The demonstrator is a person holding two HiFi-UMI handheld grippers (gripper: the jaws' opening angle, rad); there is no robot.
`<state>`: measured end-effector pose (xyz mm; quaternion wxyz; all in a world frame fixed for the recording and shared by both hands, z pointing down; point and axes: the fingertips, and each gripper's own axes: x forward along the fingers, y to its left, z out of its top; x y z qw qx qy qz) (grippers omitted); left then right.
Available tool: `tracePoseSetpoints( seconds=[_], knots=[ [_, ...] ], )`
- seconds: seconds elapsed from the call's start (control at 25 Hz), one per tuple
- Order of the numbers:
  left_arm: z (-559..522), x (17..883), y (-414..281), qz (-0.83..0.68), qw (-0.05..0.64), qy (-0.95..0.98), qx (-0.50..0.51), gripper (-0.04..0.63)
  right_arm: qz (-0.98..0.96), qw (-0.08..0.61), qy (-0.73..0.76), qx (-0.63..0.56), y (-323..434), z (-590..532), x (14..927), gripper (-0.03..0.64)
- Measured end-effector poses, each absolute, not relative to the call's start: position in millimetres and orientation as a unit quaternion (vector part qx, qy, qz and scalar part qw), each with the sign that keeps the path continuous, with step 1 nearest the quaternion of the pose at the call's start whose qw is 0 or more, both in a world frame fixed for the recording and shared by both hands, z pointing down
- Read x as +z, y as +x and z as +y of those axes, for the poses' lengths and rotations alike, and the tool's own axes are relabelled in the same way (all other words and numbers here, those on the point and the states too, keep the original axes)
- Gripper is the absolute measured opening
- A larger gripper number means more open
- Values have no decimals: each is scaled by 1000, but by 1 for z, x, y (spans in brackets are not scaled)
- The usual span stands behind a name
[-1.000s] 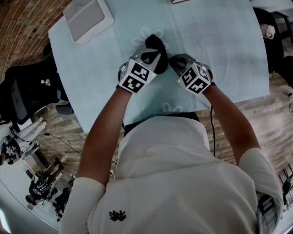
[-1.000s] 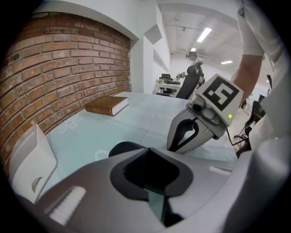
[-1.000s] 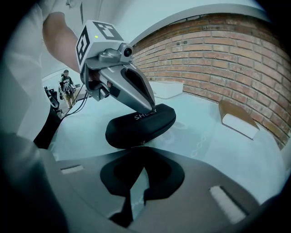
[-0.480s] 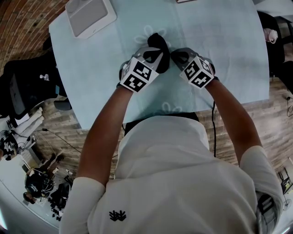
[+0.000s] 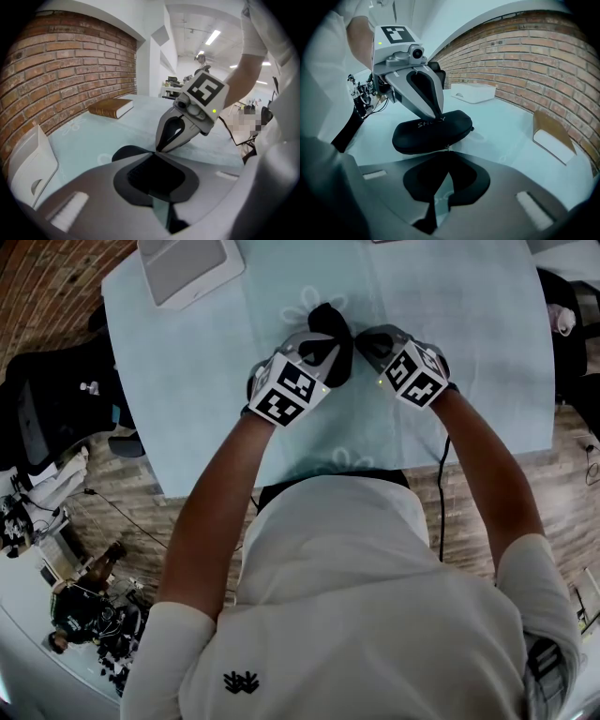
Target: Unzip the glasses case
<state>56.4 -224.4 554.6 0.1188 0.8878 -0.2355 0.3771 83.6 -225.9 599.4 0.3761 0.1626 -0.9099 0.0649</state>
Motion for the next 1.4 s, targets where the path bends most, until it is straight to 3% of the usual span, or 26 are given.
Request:
tracePoseSetpoints(
  seconds=[1.4],
  knots=[
    [-224,553,70,-224,132,896,361,52,-911,410,-18,-21,75,-290,599,2]
  ],
)
